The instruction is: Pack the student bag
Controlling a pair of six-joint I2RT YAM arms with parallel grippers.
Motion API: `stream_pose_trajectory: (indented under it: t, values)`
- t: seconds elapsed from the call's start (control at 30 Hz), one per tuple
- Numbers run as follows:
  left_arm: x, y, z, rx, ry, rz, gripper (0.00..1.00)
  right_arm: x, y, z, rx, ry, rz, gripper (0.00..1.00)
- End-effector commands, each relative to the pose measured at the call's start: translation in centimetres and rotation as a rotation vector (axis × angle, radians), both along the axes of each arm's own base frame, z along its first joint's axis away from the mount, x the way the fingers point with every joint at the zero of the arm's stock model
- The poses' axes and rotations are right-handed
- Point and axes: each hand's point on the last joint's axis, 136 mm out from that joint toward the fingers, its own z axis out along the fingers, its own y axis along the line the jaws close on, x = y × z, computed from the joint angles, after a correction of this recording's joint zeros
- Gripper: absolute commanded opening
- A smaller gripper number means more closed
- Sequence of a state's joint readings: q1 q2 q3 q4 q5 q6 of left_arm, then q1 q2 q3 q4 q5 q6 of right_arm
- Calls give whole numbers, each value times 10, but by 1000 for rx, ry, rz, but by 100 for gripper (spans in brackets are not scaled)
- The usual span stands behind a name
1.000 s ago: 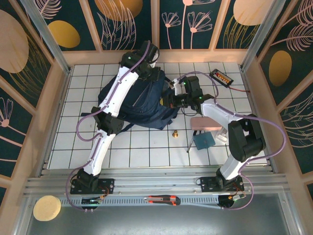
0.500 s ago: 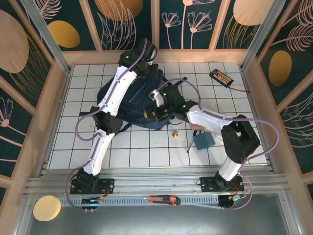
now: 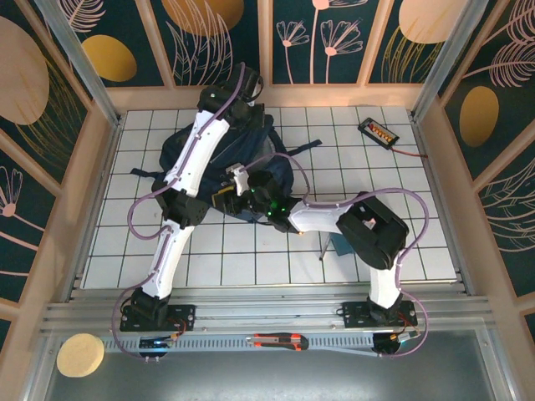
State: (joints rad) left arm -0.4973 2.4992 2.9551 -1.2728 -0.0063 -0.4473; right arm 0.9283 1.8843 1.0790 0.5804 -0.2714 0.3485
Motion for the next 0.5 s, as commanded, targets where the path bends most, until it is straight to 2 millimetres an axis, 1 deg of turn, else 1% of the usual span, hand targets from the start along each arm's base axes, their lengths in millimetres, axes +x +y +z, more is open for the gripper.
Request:
stream_pose_trajectory:
  t: [0.0, 0.03, 0.13, 0.2, 0.23, 0.3, 0.33, 0.37, 0.4, 0.43, 0.47]
  values:
    - [-3, -17, 67, -183, -122, 7, 0, -28, -14, 47, 76, 13, 95, 47]
    - [-5, -16, 68, -176, -123, -3, 0, -30, -26, 49, 63, 42, 98, 50]
    - [-11, -15, 76, -158, -142, -39, 0, -28, -75, 62, 42, 132, 36, 54]
    - [-15, -15, 79, -147, -148, -74, 0, -21, -108, 75, 58, 174, -35, 55]
    - [-17, -16, 79, -143, -144, -89, 0, -16, -120, 81, 66, 187, -66, 56]
    - [-22, -16, 79, -128, -143, -123, 0, 4, -145, 90, 81, 238, -148, 59]
    - [-23, -16, 78, -120, -140, -136, 0, 17, -155, 91, 83, 272, -191, 59]
    - [-25, -16, 78, -114, -137, -147, 0, 29, -162, 92, 89, 296, -219, 59]
    - [-28, -18, 78, -113, -135, -171, 0, 36, -160, 96, 97, 315, -207, 59]
    - [-31, -20, 77, -114, -131, -200, 0, 55, -169, 94, 106, 342, -228, 59]
    - [-34, -22, 76, -112, -123, -224, 0, 67, -171, 96, 117, 364, -227, 59]
